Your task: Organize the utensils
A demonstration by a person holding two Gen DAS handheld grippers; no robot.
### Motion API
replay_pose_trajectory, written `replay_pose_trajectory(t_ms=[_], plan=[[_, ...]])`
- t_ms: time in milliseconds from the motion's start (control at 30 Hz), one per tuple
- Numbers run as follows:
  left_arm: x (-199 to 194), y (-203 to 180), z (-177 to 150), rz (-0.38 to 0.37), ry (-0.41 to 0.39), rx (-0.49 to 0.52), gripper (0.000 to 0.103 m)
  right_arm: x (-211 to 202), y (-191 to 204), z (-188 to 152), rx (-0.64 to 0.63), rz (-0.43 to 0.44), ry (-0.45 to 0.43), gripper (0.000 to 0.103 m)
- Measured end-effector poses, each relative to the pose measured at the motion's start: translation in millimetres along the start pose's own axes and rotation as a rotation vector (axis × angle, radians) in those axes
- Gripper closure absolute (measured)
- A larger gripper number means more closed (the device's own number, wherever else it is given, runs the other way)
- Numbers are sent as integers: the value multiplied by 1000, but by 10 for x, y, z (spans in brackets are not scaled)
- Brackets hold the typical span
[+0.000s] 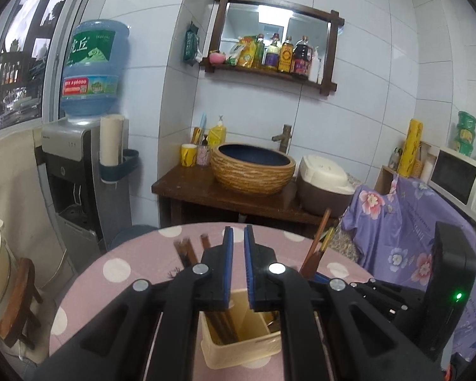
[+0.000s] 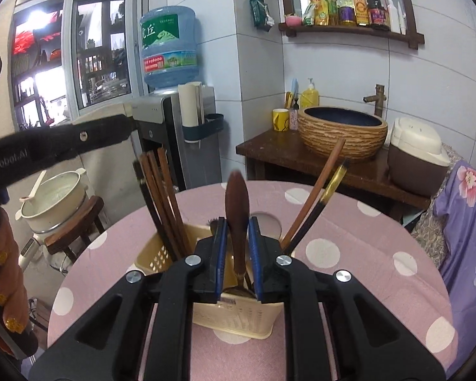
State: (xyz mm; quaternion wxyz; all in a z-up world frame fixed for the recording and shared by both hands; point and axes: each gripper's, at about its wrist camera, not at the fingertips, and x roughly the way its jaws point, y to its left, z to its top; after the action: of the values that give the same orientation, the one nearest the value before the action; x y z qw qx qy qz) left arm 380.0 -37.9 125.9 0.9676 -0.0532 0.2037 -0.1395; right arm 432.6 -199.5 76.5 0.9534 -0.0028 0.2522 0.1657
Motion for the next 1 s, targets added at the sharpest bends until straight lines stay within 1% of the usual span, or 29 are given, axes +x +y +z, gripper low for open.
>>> replay_pose_trajectory(t_ms=[100, 233, 267, 300, 333, 367, 400, 433, 467, 500, 533, 567, 600, 667, 733, 800, 867, 933, 1000], plan=[[15, 107, -98, -10, 16, -40, 95, 58, 7, -124, -10, -21, 15, 89], [-97, 133, -205, -4, -4, -34, 94, 124, 11, -234, -11, -21, 28, 89], [-125, 135, -231, -1, -8, -30, 88, 129, 12, -251, -13, -24, 26, 89], [-155, 139, -259, 4, -13, -31, 69, 110, 13, -264, -15, -32, 9, 88], [-202, 158, -296, 10, -22, -40, 55, 88, 16, -273, -18, -39, -3, 84], [-244, 172, -328, 11, -34, -50, 37, 55, 13, -292, -14, -39, -14, 73], [-309, 194, -371, 9, -50, -60, 34, -11, 0, -315, -3, -31, -33, 62], [-353, 197, -407, 11, -54, -59, 33, -79, -8, -337, 8, -25, -50, 58], [-401, 199, -449, 22, -54, -51, 27, -149, -13, -369, 17, -28, -65, 49], [-464, 203, -507, 42, -61, -42, 19, -230, -16, -414, 27, -42, -79, 41], [-523, 208, -564, 59, -73, -36, 15, -305, -15, -462, 35, -56, -88, 37], [-603, 218, -644, 73, -89, -29, 7, -393, -19, -537, 46, -70, -98, 26], [-669, 223, -714, 82, -102, -21, 5, -465, -19, -605, 55, -77, -103, 20], [-822, 210, -904, 110, -116, 11, 5, -626, -1, -799, 68, -96, -91, 20], [-959, 172, -1107, 151, -104, 53, 5, -823, 48, -1049, 88, -112, -90, 15], [-1135, 129, -1338, 176, -121, 70, 5, -1040, 133, -1321, 93, -109, -116, 11], [-1375, 71, -1606, 172, -152, 60, 5, -1279, 281, -1646, 76, -125, -146, 8], [-1594, 12, -1843, 154, -166, 53, 5, -1484, 401, -1928, 53, -125, -165, 6], [-1812, -47, -2078, 159, -157, 31, 5, -1692, 480, -2178, 55, -117, -172, 6]])
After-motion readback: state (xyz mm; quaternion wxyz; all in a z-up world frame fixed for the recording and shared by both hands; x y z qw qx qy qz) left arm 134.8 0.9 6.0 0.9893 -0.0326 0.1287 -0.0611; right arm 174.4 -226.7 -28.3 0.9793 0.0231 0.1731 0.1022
